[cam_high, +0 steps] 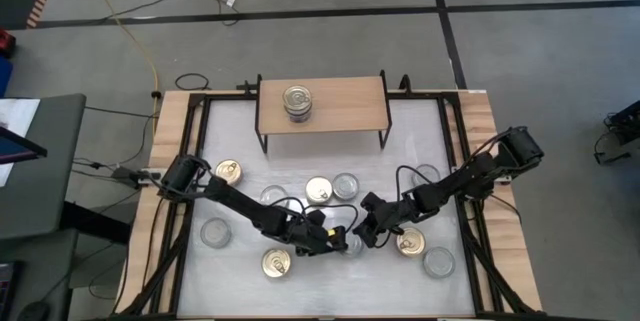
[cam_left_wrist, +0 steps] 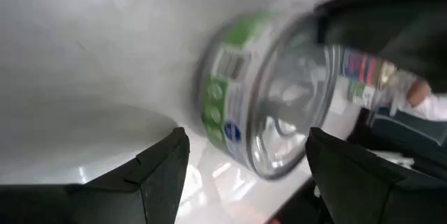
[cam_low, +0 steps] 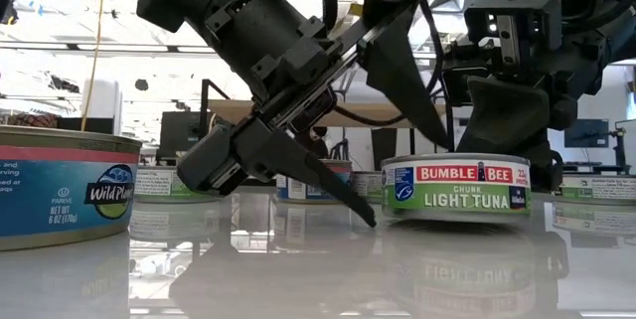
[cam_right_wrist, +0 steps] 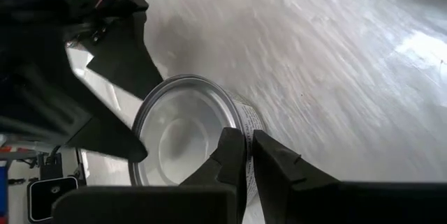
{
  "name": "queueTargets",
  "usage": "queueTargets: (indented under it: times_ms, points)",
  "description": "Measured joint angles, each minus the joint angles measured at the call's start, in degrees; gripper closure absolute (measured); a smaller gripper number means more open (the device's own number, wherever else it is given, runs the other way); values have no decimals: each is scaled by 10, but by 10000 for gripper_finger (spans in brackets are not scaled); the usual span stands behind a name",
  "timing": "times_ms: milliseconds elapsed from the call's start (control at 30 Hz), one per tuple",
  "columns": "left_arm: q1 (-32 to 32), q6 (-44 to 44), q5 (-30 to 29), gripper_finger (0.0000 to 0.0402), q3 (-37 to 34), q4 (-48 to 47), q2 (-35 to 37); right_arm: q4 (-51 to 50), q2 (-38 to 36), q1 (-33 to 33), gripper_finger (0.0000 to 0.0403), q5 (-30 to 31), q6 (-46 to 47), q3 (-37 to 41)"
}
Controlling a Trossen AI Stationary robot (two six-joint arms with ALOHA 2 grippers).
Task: Stack canned seafood by type on shelf
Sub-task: Put the green white tuna can on the shelf
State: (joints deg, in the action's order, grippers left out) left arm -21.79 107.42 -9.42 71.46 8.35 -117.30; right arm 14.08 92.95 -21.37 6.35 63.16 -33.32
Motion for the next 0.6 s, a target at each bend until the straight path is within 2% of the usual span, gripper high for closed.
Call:
queueTargets:
  times_ms: [600]
  points:
    - [-4,16,-47,127,-1,68,-28,-12,0,0,350,2,13,0]
